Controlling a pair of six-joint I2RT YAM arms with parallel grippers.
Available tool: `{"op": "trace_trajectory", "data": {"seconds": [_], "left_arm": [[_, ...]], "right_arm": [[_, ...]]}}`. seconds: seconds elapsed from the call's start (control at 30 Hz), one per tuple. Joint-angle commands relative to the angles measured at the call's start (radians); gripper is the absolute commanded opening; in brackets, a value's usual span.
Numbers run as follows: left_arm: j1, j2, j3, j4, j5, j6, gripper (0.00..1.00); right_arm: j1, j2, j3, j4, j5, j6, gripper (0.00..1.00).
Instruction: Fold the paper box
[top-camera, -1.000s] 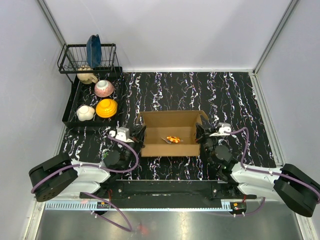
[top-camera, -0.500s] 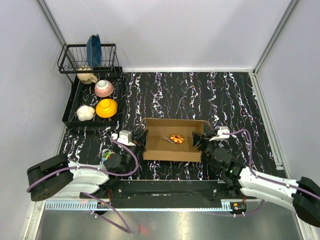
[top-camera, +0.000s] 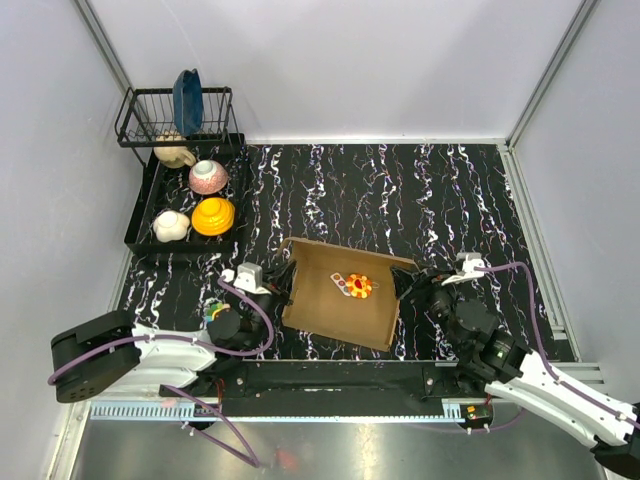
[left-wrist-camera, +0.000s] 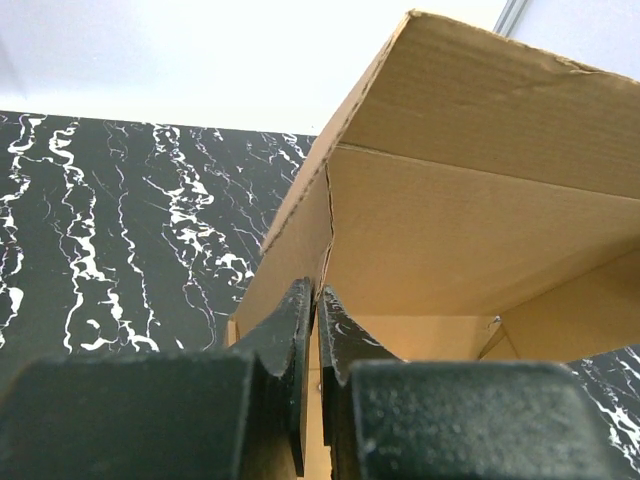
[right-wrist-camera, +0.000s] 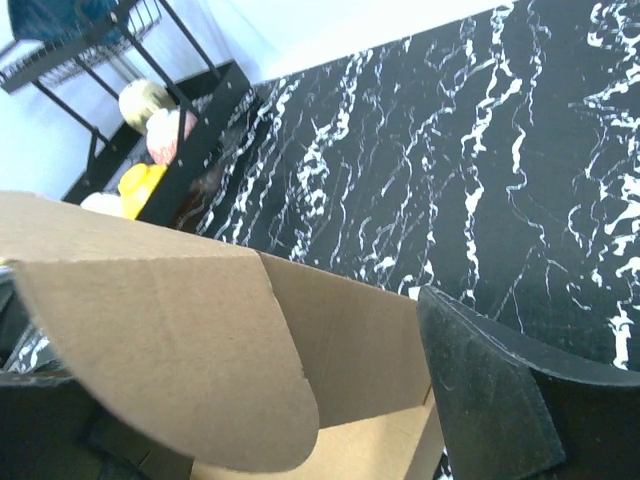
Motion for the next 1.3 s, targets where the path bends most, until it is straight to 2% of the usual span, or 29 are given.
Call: {"op": "trace_trajectory", "data": {"seconds": [0.0,0.17,0.23,0.4,0.47,0.6,0.67,0.73,0.77,0.83,0.87,0.9,0.93,1.03,1.07,1.1,1.27], "left_arm": [[-0.024,0.029,-0.174,0.299,-0.047,0.025,0.04],[-0.033,0.053,-0.196,0.301,-0.078,0.016,0.04],[-0.035,0.067,-0.208,0.304,-0.087,0.0,0.04],[-0.041,0.096,-0.231,0.306,-0.113,-0.023,0.04],[-0.041,0.107,-0.24,0.306,-0.125,-0.033,0.04],[-0.046,0.141,-0.247,0.304,-0.141,-0.05,0.05],[-0.05,0.146,-0.248,0.306,-0.139,-0.053,0.06],[-0.058,0.139,-0.248,0.304,-0.135,-0.05,0.13],[-0.063,0.124,-0.246,0.303,-0.13,-0.046,0.17],[-0.085,0.095,-0.248,0.293,-0.129,-0.02,0.31],[-0.098,0.049,-0.246,0.261,-0.13,-0.009,0.35],[-0.128,0.014,-0.243,0.232,-0.138,0.006,0.38],[-0.147,-0.026,-0.24,0.192,-0.165,0.012,0.44],[-0.21,-0.26,-0.179,-0.143,-0.187,-0.009,0.47],[-0.217,-0.401,-0.152,-0.416,-0.191,-0.033,0.48],[-0.222,-0.464,-0.106,-0.534,-0.194,-0.093,0.48],[-0.227,-0.818,-0.034,-1.068,-0.266,-0.145,0.49]], "right_arm": [[0.007,-0.044,0.027,-0.112,-0.061,0.018,0.84],[0.007,-0.102,0.108,-0.09,-0.107,-0.05,0.91],[0.009,-0.093,0.183,-0.079,-0.122,-0.103,0.98],[0.007,-0.004,0.329,-0.062,-0.176,-0.188,1.0],[0.009,0.04,0.352,0.026,-0.191,-0.209,1.0],[0.009,0.187,0.389,0.089,-0.202,-0.237,1.0],[0.009,0.298,0.417,0.074,-0.213,-0.233,0.95],[0.007,0.368,0.437,0.042,-0.229,-0.216,0.87],[0.007,0.431,0.437,0.034,-0.249,-0.196,0.79],[0.007,0.496,0.417,0.03,-0.251,-0.168,0.71],[0.007,0.51,0.405,0.036,-0.266,-0.148,0.64],[0.007,0.524,0.374,0.045,-0.269,-0.134,0.61],[0.007,0.54,0.362,0.057,-0.269,-0.122,0.61],[0.007,0.565,0.319,0.082,-0.279,-0.093,0.59],[0.007,0.571,0.309,0.086,-0.285,-0.087,0.59],[0.007,0.577,0.296,0.089,-0.283,-0.084,0.59],[0.007,0.619,0.253,0.138,-0.294,-0.075,0.59]]}}
